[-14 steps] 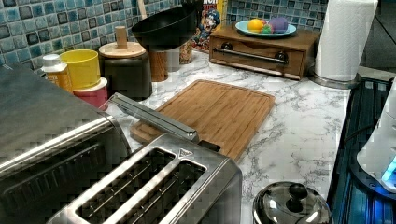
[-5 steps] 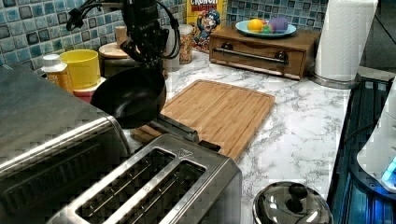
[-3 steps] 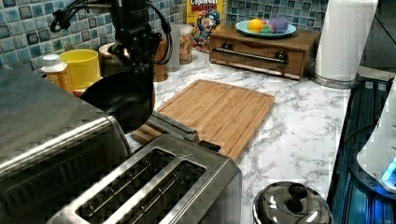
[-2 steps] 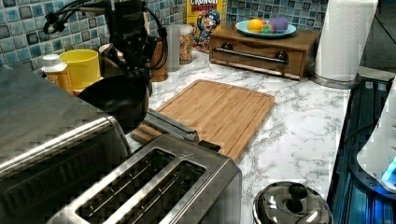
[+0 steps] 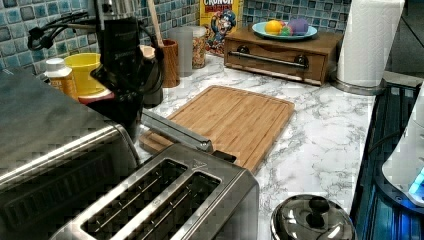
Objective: Put the bowl in the oven.
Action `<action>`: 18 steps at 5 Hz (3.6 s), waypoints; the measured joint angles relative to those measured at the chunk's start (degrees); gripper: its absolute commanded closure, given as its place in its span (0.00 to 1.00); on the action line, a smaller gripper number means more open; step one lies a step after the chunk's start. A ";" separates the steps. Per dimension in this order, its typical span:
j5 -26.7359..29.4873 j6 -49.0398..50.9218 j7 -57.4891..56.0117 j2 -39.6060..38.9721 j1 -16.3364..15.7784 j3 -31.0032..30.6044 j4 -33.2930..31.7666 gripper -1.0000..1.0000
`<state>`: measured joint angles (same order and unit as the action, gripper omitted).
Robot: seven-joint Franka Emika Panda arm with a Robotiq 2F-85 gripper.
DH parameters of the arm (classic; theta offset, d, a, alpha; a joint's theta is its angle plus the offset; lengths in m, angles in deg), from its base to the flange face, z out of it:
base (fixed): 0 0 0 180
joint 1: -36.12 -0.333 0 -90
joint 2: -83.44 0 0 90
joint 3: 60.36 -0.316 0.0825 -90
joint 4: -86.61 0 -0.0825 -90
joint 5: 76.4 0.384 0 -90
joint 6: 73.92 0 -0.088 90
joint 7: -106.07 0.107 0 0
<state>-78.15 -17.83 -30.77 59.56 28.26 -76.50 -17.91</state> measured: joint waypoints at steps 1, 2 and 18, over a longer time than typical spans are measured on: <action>1.32 -8.56 0.19 -0.41 -0.28 0.28 -1.73 1.00; 2.57 -15.78 0.20 -0.38 -0.13 0.31 -2.91 1.00; 38.65 -28.54 -13.70 1.45 31.18 -26.66 -14.32 0.50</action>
<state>-39.49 -46.36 -44.47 61.02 59.44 -103.16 -32.24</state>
